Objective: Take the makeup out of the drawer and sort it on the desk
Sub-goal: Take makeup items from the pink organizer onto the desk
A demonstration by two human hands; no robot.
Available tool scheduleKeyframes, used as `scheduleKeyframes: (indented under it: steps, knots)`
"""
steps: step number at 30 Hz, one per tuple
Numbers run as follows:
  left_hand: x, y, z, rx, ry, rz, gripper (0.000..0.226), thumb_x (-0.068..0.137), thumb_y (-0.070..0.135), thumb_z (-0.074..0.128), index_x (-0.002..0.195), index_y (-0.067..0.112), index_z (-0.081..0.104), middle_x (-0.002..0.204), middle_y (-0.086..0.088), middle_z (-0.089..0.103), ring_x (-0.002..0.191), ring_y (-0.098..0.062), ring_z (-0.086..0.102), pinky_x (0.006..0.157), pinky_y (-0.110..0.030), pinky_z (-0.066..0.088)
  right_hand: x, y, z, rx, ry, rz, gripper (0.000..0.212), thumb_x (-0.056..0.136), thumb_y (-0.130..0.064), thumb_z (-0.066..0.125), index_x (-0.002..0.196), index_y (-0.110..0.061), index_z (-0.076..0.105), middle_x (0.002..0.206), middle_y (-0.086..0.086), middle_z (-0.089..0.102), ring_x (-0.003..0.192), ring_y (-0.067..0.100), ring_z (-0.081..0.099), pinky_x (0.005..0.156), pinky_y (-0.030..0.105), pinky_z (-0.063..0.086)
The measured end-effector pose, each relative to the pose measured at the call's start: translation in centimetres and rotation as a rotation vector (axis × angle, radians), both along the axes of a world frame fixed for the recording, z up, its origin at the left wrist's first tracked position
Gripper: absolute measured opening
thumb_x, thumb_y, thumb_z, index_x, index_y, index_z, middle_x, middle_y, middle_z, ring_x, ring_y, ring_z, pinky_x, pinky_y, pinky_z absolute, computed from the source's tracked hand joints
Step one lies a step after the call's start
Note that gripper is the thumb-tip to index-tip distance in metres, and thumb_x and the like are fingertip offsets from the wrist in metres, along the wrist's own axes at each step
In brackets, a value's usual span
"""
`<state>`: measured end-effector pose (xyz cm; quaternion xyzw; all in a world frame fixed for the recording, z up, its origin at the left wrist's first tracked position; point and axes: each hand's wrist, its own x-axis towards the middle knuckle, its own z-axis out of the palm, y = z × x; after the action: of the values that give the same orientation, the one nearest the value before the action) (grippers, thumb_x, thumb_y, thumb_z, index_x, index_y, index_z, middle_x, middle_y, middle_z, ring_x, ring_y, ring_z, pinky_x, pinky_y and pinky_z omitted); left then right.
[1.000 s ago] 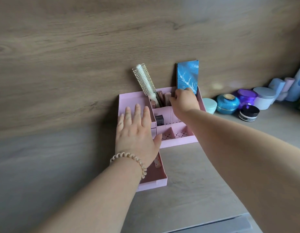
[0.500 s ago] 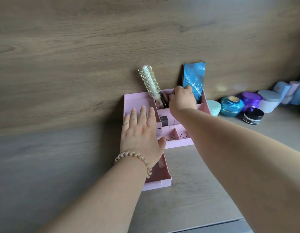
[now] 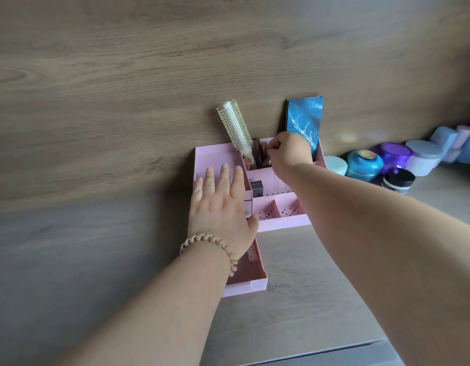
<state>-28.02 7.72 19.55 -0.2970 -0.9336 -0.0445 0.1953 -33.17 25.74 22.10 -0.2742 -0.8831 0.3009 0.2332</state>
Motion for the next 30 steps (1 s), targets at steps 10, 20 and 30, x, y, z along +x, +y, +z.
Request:
scheduleKeyframes:
  steps: [10, 20, 30]
  knots:
    - [-0.2, 0.0, 1.2, -0.121, -0.145, 0.025, 0.092, 0.083, 0.059, 0.044, 0.149, 0.020, -0.007, 0.160, -0.006, 0.001, 0.146, -0.029, -0.006, 0.117, -0.044, -0.007, 6.0, -1.2, 4.7, 0.044, 0.313, 0.018, 0.023, 0.086, -0.009, 0.052, 0.096, -0.018, 0.071, 0.103, 0.007, 0.060, 0.079, 0.012, 0.044, 0.064, 0.016, 0.024]
    - [8.3, 1.8, 3.6, 0.023, -0.168, -0.237, 0.065, 0.089, 0.048, 0.045, 0.145, 0.025, 0.022, 0.154, -0.001, 0.027, 0.144, -0.020, 0.011, 0.111, -0.043, 0.012, 20.5, -1.4, 4.4, -0.430, 0.425, 0.036, 0.009, 0.083, 0.000, 0.061, 0.083, -0.006, 0.067, 0.065, -0.010, 0.057, 0.048, -0.007, 0.052, 0.056, 0.007, 0.042]
    - [20.6, 6.6, 2.4, 0.128, -0.688, -0.559, 0.015, 0.090, 0.029, 0.052, 0.079, 0.019, 0.054, 0.075, -0.006, 0.064, 0.072, -0.028, 0.060, 0.067, -0.036, 0.049, 35.3, 1.0, 1.6, -0.649, 0.391, -0.156, 0.012, 0.084, -0.005, 0.063, 0.085, -0.017, 0.063, 0.073, 0.001, 0.058, 0.059, 0.009, 0.052, 0.050, 0.012, 0.041]
